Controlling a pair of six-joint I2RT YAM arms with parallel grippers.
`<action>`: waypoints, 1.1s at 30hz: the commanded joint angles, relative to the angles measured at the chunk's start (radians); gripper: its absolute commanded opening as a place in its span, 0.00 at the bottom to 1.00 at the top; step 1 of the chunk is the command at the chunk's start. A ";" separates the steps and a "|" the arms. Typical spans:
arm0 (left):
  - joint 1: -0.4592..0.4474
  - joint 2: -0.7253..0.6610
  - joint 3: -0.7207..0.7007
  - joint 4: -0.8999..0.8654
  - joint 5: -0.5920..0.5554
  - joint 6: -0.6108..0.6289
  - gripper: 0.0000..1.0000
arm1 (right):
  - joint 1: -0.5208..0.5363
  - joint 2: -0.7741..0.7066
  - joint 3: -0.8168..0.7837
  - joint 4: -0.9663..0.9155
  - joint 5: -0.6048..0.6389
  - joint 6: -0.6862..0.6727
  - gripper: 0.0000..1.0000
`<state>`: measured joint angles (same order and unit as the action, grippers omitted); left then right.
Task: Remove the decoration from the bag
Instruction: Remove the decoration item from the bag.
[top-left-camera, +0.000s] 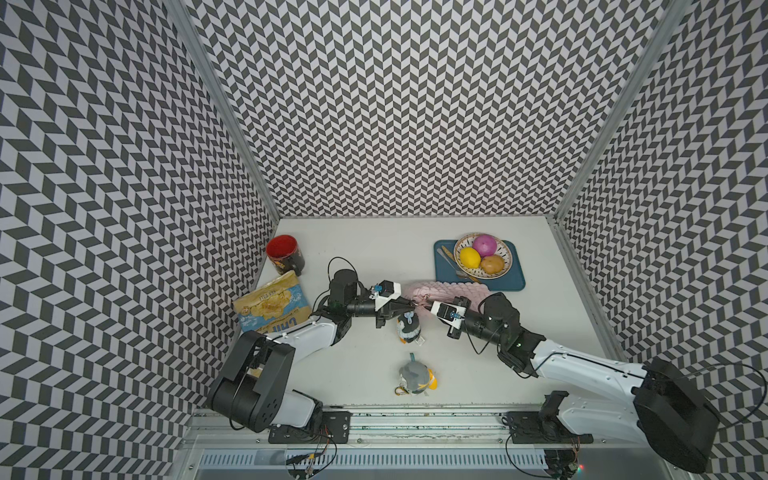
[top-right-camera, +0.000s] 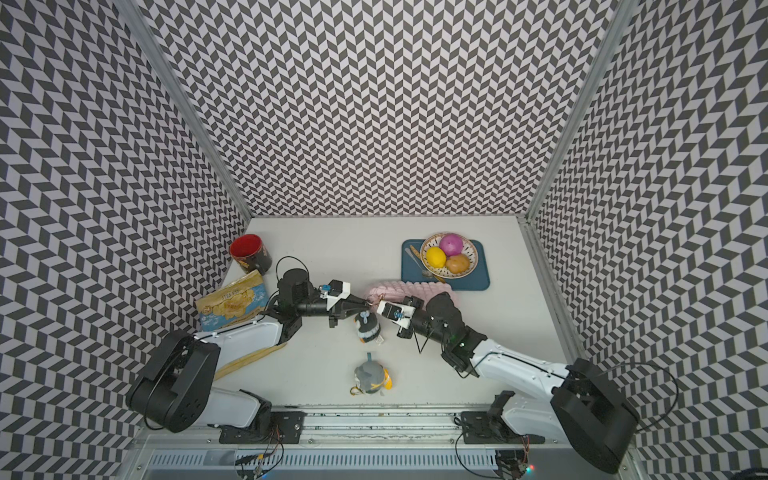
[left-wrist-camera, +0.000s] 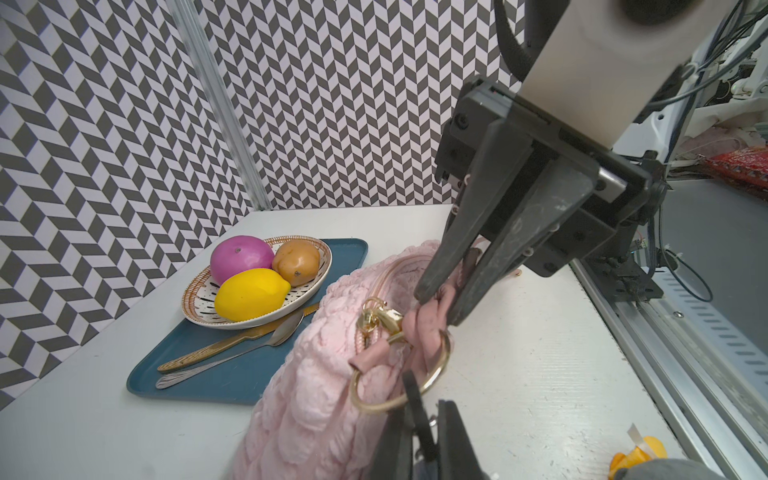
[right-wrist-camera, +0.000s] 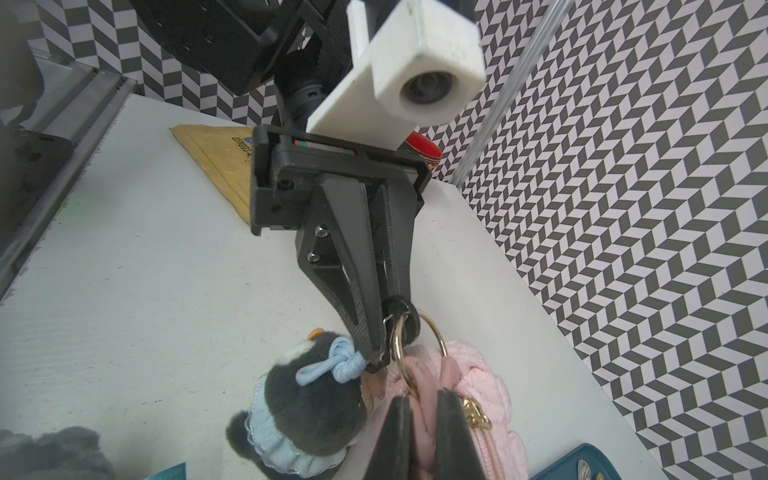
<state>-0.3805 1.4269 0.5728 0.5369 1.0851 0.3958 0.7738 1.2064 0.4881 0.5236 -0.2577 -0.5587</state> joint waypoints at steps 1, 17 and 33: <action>0.006 -0.012 0.007 0.026 -0.003 -0.007 0.13 | -0.007 0.013 0.007 0.064 0.012 -0.009 0.00; 0.026 -0.004 0.000 0.040 -0.014 -0.021 0.08 | -0.006 0.044 -0.006 0.045 0.069 -0.012 0.00; 0.044 -0.021 -0.025 0.089 -0.059 -0.060 0.07 | -0.010 0.086 -0.023 0.056 0.144 0.007 0.00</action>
<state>-0.3576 1.4269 0.5621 0.5598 1.0180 0.3553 0.7761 1.2736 0.4870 0.5732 -0.1909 -0.5629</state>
